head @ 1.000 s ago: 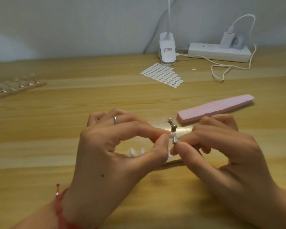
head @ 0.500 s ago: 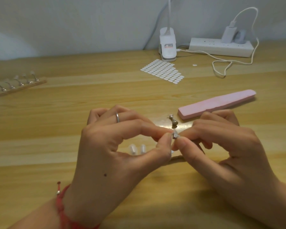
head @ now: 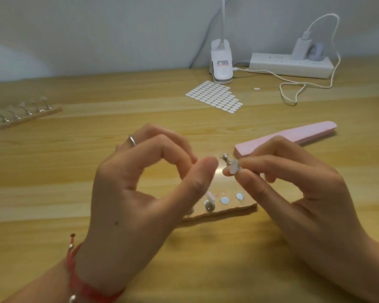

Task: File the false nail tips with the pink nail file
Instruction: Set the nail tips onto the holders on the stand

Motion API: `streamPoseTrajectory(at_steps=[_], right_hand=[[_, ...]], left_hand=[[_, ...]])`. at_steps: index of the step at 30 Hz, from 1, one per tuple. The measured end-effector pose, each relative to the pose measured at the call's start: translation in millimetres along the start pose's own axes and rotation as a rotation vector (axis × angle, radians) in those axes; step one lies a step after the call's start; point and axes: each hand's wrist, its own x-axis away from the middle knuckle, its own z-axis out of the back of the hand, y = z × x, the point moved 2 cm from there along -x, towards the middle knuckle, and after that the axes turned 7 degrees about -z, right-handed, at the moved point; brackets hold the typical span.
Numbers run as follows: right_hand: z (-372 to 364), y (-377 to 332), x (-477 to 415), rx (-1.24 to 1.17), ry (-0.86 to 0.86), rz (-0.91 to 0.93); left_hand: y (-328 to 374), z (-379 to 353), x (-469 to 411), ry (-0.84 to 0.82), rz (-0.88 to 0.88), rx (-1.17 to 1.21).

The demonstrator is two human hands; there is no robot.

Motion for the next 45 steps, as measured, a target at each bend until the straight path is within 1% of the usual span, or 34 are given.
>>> streamPoseTrajectory(at_steps=[1,4,10,12,15,18,21,26,29,31,33,37,45], right_hand=[[0,0,-1,-0.012,0.003,0.001],[0,-1,0,-0.01,0.005,0.014],[-1,-1,0,-0.056,0.011,0.046],[0,-1,1,-0.128,0.016,0.013],[4,1,0,-0.298,0.028,-0.09],[5,2,-3,-0.324,0.017,-0.115],[4,1,-2,-0.317,0.005,-0.127],[1,-1,2,-0.365,-0.007,-0.138],[0,0,3,-0.384,0.008,-0.177],[1,-1,3,-0.368,0.011,-0.167],[1,0,2,-0.383,0.014,-0.176],[1,2,1,-0.383,-0.004,-0.191],[2,5,0,-0.386,0.0,-0.173]], left_hand=[[1,0,0,-0.01,0.003,0.026],[8,-6,-1,-0.071,0.007,-0.003],[10,-7,-1,-0.075,0.006,0.009],[8,-6,-1,-0.064,0.01,0.014],[5,-5,-1,-0.047,0.026,0.013],[2,-6,0,-0.057,0.023,0.027],[2,-7,1,-0.084,-0.038,-0.004],[2,-4,-2,-0.093,-0.148,-0.146],[2,-4,-3,-0.101,-0.168,-0.174],[2,-5,-3,-0.115,-0.182,-0.178],[0,-6,-3,-0.109,-0.173,-0.159],[-5,-5,-2,-0.057,-0.094,-0.065],[-8,-6,-2,-0.103,-0.065,-0.044]])
